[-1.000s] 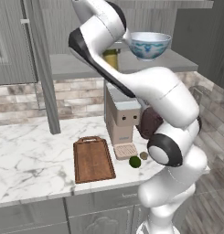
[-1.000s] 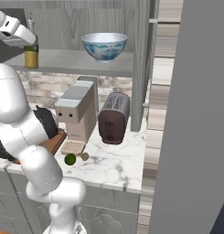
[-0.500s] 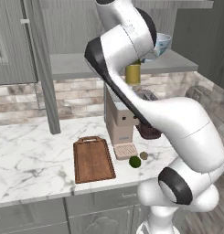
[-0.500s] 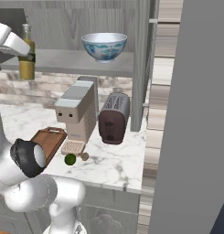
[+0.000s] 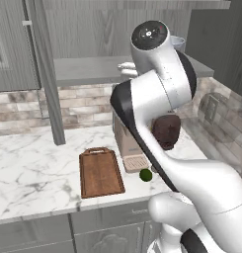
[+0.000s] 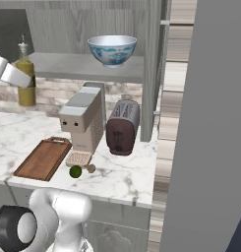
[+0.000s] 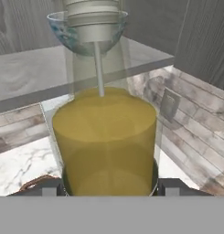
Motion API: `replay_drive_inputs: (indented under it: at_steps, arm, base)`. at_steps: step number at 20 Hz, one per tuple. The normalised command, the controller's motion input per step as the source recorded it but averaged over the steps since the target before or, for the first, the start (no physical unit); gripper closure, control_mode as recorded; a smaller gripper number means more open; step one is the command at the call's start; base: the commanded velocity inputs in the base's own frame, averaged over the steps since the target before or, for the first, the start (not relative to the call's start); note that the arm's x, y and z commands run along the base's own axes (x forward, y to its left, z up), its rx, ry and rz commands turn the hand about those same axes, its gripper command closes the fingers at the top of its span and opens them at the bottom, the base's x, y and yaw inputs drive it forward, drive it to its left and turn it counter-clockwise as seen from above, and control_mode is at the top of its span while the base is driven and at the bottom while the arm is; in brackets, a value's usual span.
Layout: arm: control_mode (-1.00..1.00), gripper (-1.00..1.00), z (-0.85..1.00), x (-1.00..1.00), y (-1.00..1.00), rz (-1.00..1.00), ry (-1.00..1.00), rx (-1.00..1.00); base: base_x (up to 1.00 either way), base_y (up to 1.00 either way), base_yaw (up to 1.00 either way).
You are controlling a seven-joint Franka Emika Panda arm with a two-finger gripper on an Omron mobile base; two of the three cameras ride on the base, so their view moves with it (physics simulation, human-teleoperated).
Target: Open the cabinet. Place the bowl and condiment on the counter. Then place the lime and garlic on the cutting board.
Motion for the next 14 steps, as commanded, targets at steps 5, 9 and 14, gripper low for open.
replay_drive_inputs:
  at_steps: [5, 9, 14]
  arm:
    - [-1.0, 1.0, -0.02, -0.22, 0.04, 0.04, -0.19, 0.0]
    - [-1.0, 1.0, 0.0, -0.07, 0.0, 0.11, -0.14, 0.01]
    - [-1.0, 1.0, 0.0, -0.01, 0.0, 0.09, -0.03, 0.05]
  base:
    - [0.0, 0.0, 0.0]
    - [0.0, 0.0, 0.0]
    - [0.0, 0.0, 0.0]
